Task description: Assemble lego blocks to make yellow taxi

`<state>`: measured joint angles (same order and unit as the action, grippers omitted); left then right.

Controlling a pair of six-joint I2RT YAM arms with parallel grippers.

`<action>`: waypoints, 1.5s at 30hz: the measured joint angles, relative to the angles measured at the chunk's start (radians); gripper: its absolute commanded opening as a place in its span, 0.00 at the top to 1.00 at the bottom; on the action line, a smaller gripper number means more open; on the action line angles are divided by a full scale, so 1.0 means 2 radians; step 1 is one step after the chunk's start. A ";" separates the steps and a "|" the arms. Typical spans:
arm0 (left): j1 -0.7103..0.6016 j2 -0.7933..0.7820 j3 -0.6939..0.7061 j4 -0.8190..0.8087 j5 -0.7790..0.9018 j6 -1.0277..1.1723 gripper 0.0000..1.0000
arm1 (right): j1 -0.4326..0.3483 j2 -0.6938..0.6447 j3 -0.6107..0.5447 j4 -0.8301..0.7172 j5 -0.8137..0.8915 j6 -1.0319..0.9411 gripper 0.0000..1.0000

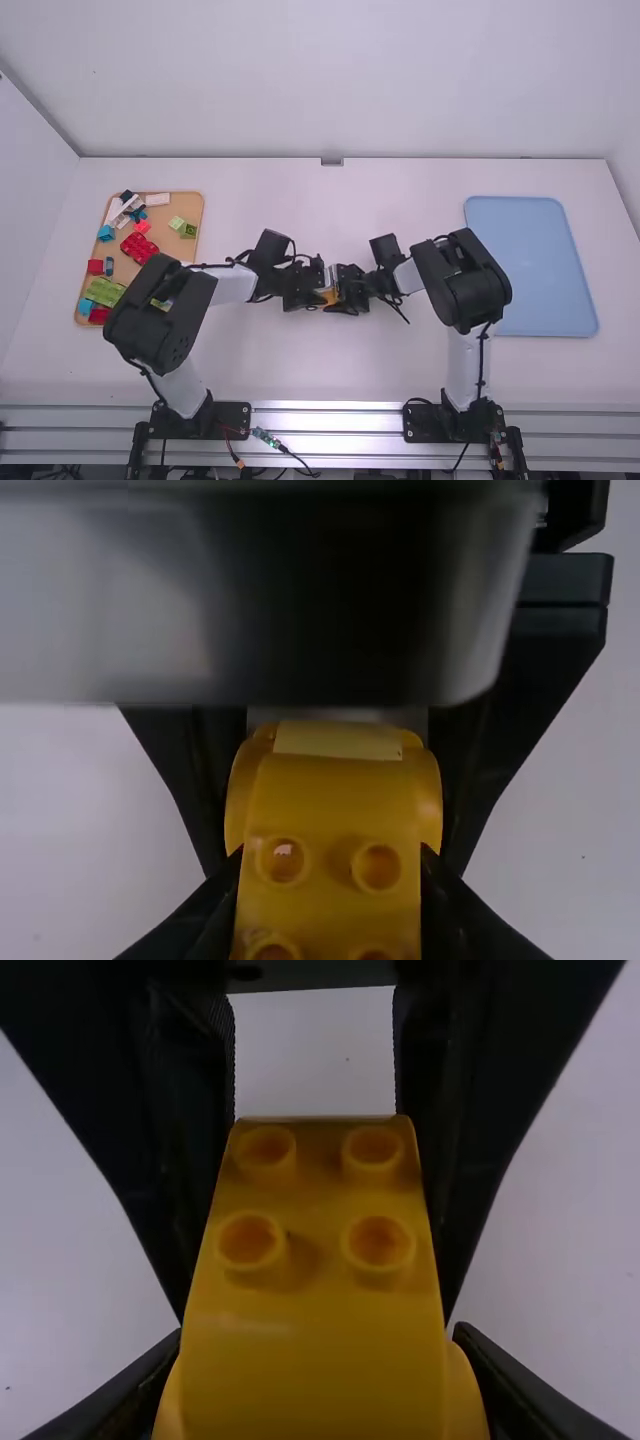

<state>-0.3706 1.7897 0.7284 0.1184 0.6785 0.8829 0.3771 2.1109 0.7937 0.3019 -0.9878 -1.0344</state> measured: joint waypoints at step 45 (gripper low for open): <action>0.266 -0.142 -0.011 -0.171 0.182 0.148 0.01 | 0.022 0.000 0.003 0.052 0.034 0.060 0.09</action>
<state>0.1608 1.5047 0.7063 -0.2245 1.0420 1.1793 0.4213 2.1109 0.7994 0.4057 -0.9192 -0.9142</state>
